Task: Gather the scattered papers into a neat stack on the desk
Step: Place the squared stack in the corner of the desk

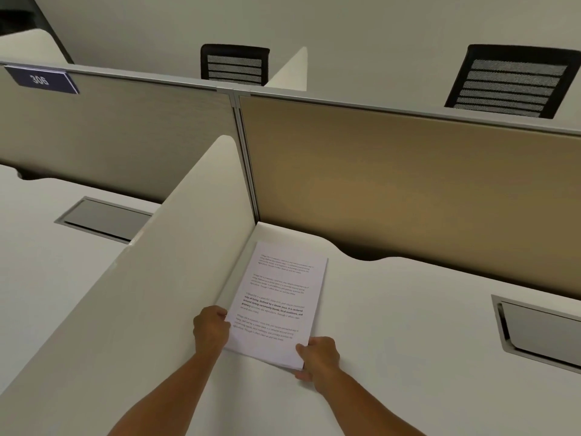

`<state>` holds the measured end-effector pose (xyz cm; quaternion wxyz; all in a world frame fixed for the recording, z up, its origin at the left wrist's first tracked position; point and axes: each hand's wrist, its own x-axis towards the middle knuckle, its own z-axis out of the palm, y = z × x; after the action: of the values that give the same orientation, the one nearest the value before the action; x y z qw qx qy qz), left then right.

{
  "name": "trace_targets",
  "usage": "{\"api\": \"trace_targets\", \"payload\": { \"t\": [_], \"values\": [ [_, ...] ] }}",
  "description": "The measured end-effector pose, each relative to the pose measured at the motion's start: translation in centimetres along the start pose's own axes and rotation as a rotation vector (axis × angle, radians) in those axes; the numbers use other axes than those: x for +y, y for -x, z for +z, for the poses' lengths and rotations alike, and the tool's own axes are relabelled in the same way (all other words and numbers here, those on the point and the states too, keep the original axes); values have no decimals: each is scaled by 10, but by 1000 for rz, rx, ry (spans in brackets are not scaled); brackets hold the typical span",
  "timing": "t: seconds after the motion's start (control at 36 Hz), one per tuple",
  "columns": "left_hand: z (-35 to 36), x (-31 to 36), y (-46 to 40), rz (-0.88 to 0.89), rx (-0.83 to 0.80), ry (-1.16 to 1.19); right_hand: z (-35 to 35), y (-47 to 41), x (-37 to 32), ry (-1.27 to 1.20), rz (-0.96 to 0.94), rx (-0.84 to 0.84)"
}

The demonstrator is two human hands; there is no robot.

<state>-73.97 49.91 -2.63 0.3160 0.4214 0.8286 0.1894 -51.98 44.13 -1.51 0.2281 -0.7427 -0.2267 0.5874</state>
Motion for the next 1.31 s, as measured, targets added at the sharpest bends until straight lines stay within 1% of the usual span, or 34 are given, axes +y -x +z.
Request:
{"api": "trace_targets", "payload": {
  "t": [0.19, 0.31, 0.39, 0.5, 0.69, 0.89, 1.11, 1.22, 1.31],
  "values": [
    [5, -6, 3, 17, -12, -24, -5, -7, 10, 147, 12, 22],
    [5, -5, 4, 91, -45, -50, -5, -2, 5, 253, 12, 59],
    [6, -11, -1, 147, -91, -72, -3, 2, 2, 304, 2, 55],
    [8, -19, -5, 166, -135, -84, 0, 5, 1, 289, 9, 62],
    [4, -13, 5, 195, -180, -88, 8, 6, 6, 228, 6, 65],
    [4, -13, 2, 216, -166, -109, 12, 3, 7, 236, 7, 78],
    [4, -13, 4, 197, -155, -80, 15, 2, 8, 236, 8, 89],
    [5, -17, 2, 170, -171, -76, 16, 4, 5, 247, -6, 86],
    [6, -21, 2, 182, -183, -88, 14, 8, 5, 243, -11, 77]
  ]
}}
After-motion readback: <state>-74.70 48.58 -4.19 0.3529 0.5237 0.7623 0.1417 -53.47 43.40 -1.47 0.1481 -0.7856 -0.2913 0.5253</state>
